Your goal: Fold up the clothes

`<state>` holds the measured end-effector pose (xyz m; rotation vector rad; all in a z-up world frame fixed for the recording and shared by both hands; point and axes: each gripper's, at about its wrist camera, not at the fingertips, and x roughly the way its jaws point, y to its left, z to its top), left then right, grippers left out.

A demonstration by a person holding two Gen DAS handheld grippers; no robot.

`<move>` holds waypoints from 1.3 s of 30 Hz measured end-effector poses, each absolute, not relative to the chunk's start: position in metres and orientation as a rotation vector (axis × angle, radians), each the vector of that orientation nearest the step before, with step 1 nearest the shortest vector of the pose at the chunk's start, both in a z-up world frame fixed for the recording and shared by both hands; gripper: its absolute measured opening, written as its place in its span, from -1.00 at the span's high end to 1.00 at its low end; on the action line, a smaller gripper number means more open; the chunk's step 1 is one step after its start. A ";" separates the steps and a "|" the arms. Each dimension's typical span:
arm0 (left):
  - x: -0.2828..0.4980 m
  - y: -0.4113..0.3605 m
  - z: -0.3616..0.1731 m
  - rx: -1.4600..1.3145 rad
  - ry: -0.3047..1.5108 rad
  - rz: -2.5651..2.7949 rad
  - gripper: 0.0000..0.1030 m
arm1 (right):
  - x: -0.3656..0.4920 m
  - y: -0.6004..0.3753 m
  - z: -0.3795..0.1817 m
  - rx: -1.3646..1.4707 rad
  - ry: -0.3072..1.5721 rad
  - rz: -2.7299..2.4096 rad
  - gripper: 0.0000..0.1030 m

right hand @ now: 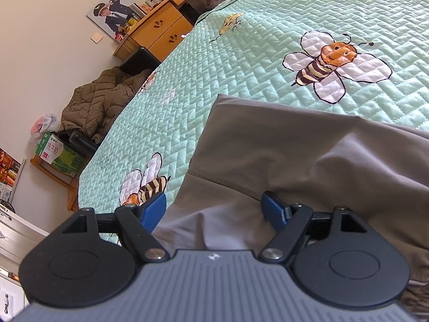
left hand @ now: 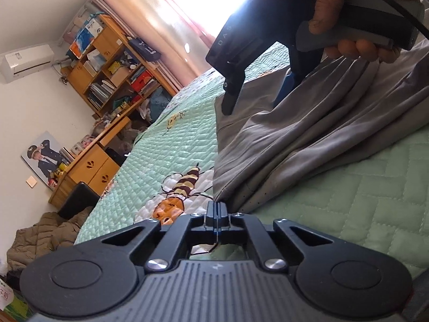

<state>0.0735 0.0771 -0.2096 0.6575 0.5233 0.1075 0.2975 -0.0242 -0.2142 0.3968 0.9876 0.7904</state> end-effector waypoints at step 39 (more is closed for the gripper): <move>0.090 0.136 -0.188 0.430 0.634 -0.199 0.06 | 0.293 -0.024 -0.211 0.384 0.983 0.783 -0.54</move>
